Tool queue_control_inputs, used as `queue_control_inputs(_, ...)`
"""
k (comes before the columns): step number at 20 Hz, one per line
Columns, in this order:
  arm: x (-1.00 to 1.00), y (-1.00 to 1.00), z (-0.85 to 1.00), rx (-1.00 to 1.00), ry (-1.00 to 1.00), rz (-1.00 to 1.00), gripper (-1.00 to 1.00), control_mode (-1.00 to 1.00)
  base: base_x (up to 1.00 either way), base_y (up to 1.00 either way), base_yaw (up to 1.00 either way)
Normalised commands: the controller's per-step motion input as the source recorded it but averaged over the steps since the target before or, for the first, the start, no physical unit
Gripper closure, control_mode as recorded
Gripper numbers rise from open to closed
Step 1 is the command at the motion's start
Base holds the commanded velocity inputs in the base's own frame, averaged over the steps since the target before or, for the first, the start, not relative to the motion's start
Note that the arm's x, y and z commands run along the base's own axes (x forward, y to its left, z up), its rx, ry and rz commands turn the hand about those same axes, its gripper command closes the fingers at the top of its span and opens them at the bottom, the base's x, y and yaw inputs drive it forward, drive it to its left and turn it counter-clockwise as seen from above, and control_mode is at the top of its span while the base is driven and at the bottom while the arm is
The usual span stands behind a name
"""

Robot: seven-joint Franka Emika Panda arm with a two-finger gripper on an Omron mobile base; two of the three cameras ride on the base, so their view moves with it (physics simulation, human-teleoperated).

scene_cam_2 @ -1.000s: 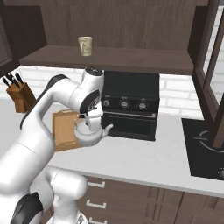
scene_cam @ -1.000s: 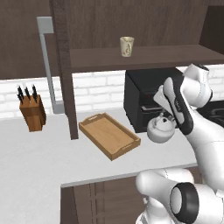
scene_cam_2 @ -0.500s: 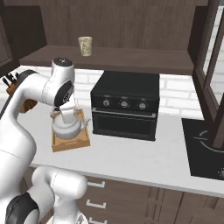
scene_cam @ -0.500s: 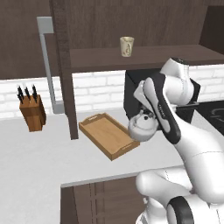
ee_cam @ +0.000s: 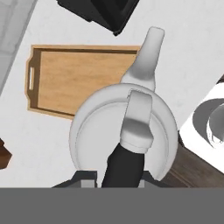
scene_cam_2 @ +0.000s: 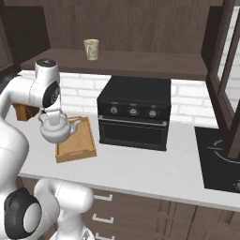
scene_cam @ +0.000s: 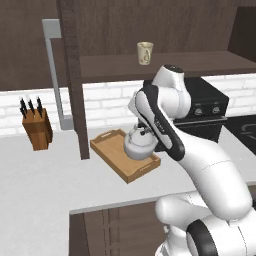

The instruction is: Pick the kettle from the counter and place it on the tray. Then pick the mug from the cabinet and place it on the tray. Then close the cabinet doors.

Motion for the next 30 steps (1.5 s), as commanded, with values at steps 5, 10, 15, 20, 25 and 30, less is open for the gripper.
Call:
queue_control_inputs(5, 0.59, 0.36, -0.14, 0.0, 0.04, 0.0, 1.0, -1.0, 0.0, 0.0, 0.0)
queue_control_inputs(10, 0.5, 0.19, -0.2, 0.0, 0.0, 0.0, 1.0, -1.0, 0.0, 0.0, 0.0)
queue_control_inputs(15, 0.48, 0.09, -0.27, 0.0, 0.0, 0.0, 1.0, -1.0, 0.0, 0.0, 0.0)
queue_control_inputs(20, 0.48, 0.07, -0.34, 0.0, 0.0, 0.0, 1.0, -1.0, 0.0, 0.0, 0.0)
queue_control_inputs(25, 0.4, 0.02, -0.36, 0.0, 0.0, 0.0, 1.0, -1.0, 0.0, 0.0, 0.0)
queue_control_inputs(30, 0.29, 0.0, -0.3, 0.0, 0.0, 0.0, 1.0, -1.0, 0.0, 0.0, 0.0)
